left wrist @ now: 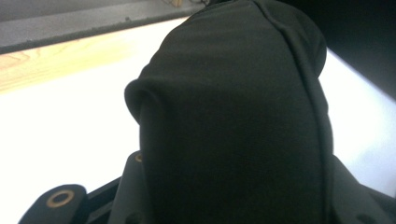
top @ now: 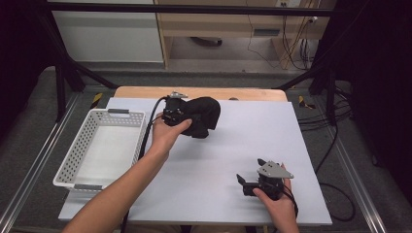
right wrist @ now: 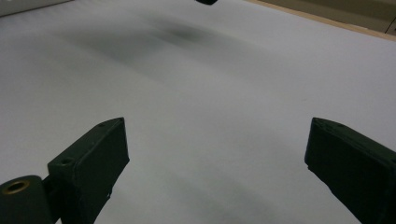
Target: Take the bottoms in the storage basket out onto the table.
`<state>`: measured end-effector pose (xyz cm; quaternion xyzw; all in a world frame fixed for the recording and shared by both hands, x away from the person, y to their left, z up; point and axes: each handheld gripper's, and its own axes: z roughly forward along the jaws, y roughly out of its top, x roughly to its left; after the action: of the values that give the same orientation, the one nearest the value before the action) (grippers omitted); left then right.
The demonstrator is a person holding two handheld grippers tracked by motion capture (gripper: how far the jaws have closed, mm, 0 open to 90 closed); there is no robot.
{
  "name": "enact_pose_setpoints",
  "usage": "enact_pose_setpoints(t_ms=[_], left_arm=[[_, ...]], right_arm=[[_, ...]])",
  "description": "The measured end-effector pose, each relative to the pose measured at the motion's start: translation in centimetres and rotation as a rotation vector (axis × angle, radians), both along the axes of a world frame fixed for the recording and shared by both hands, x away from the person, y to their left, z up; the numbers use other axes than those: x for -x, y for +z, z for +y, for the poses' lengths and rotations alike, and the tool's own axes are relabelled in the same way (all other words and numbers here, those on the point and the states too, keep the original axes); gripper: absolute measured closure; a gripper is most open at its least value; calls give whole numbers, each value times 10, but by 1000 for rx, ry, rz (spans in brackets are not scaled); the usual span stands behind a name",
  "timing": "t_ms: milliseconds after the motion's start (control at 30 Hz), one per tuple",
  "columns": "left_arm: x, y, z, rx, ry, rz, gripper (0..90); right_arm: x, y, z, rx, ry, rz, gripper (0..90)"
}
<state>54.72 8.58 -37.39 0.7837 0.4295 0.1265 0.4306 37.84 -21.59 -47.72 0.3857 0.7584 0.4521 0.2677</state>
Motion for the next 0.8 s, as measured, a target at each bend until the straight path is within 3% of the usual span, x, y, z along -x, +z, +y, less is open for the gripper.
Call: enact_pose_setpoints(t_ms=[800], left_arm=[[3, -29, -25, -18, -39, 44, 566]], right_arm=[[0, 0, 2, 6, 10, 3, 65]])
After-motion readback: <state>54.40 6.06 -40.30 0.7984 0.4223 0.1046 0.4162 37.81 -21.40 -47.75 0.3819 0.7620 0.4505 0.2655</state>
